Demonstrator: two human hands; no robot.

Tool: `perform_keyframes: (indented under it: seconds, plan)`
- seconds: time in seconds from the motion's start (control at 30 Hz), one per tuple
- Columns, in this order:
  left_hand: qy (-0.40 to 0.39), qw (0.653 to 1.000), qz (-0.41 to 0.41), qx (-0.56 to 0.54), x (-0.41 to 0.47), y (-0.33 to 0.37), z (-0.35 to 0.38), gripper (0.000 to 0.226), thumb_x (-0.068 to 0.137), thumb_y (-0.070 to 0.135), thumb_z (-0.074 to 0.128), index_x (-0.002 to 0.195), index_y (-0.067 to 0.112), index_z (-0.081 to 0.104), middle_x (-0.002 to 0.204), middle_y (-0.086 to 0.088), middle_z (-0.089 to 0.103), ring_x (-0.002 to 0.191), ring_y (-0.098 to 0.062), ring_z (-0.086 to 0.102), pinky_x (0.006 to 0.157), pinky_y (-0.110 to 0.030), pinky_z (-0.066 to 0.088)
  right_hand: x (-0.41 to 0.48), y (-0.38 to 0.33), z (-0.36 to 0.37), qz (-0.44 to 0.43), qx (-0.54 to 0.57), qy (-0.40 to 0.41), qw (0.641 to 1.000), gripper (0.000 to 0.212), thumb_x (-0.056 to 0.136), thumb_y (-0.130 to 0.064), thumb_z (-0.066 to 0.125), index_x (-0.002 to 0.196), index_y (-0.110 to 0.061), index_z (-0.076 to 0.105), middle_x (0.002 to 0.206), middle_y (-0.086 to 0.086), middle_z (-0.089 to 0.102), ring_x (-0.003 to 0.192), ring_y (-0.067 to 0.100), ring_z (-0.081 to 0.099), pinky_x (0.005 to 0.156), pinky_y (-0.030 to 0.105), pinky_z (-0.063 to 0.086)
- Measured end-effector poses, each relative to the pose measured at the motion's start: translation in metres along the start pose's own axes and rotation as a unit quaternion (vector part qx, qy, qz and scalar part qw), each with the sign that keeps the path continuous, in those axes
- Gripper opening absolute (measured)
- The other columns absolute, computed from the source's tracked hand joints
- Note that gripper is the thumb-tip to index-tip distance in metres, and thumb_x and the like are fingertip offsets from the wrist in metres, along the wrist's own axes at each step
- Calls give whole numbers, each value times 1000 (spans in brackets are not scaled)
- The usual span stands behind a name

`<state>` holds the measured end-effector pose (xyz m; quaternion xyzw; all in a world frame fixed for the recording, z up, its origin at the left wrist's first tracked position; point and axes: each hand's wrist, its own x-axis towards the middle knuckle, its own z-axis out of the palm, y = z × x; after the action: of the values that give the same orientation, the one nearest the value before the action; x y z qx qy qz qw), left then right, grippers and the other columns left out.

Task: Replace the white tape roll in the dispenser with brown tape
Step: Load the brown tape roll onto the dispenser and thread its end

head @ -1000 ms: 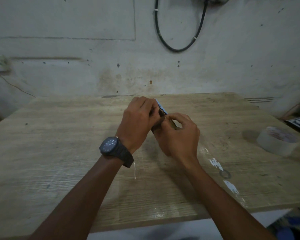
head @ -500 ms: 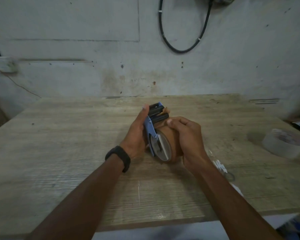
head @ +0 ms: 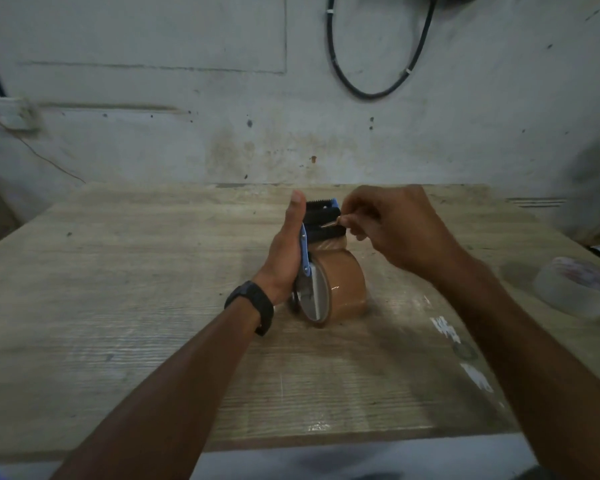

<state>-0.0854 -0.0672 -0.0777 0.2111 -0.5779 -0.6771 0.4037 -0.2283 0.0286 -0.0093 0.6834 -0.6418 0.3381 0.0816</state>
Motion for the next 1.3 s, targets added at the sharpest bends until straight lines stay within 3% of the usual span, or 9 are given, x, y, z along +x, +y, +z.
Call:
perform_keyframes:
  seconds: [0.13, 0.3, 0.4, 0.53, 0.67, 0.83, 0.97, 1.17, 1.3]
  plan:
    - [5, 1000, 0, 24, 2, 1, 0, 82, 57, 94, 55, 104, 32, 78, 102, -7, 80, 91, -22, 77, 71, -29, 60, 21, -4, -15, -137, -163, -133, 968, 14, 97, -21, 60, 105, -12, 67, 85, 3, 64, 67, 12, 54, 62, 30, 49]
    - [28, 998, -4, 49, 5, 0, 0, 85, 50, 100, 49, 101, 39, 76, 102, 2, 80, 96, -18, 76, 84, -38, 60, 30, -16, -12, -223, -312, -150, 912, 20, 97, -26, 56, 108, -12, 65, 87, 6, 66, 68, 21, 60, 59, 41, 58]
    - [27, 998, 2, 52, 3, 4, -3, 78, 59, 98, 42, 100, 41, 77, 102, -1, 80, 95, -21, 77, 87, -43, 58, 30, -16, -14, -263, -321, -148, 898, 16, 96, -24, 56, 103, -13, 64, 88, 7, 68, 66, 22, 60, 54, 40, 56]
    - [17, 997, 3, 72, 1, 10, -5, 71, 73, 93, 34, 94, 42, 78, 95, -3, 81, 86, -20, 78, 73, -31, 60, 32, -14, -14, -311, -308, -149, 887, 19, 95, -24, 53, 103, -11, 65, 91, 8, 69, 68, 18, 49, 51, 36, 50]
    - [3, 996, 0, 90, 3, 11, -5, 70, 82, 87, 30, 94, 38, 78, 92, -5, 80, 82, -18, 77, 81, -37, 54, 30, -12, -18, -344, -313, -164, 870, 20, 91, -21, 54, 101, -8, 66, 88, 12, 68, 68, 23, 56, 50, 37, 50]
    - [-10, 995, 16, 99, 3, 11, -4, 67, 85, 83, 32, 91, 34, 78, 91, -8, 79, 82, -22, 76, 79, -37, 57, 27, -12, -19, -360, -292, -157, 872, 13, 89, -17, 63, 95, -5, 67, 83, 14, 68, 64, 24, 54, 49, 37, 48]
    - [-15, 996, 24, 80, 0, 16, -9, 59, 86, 78, 38, 99, 33, 74, 93, -1, 79, 84, -15, 75, 73, -28, 56, 18, -12, -16, -334, -225, -106, 909, 18, 89, -18, 57, 90, -3, 66, 79, 15, 67, 63, 26, 55, 48, 38, 48]
    - [-11, 998, 25, 63, 0, 20, -17, 62, 84, 78, 35, 96, 35, 78, 98, -3, 79, 89, -19, 75, 76, -29, 58, 10, -16, -13, -335, -219, -81, 913, 11, 86, -12, 59, 86, -2, 65, 74, 15, 65, 59, 21, 46, 52, 28, 33]
    - [-13, 998, 23, 54, 0, 20, -17, 61, 81, 80, 38, 95, 36, 79, 99, -3, 79, 90, -19, 75, 74, -27, 58, 1, -11, -14, -341, -213, -52, 914, 18, 91, -14, 52, 85, -3, 65, 75, 15, 64, 58, 26, 51, 49, 33, 42]
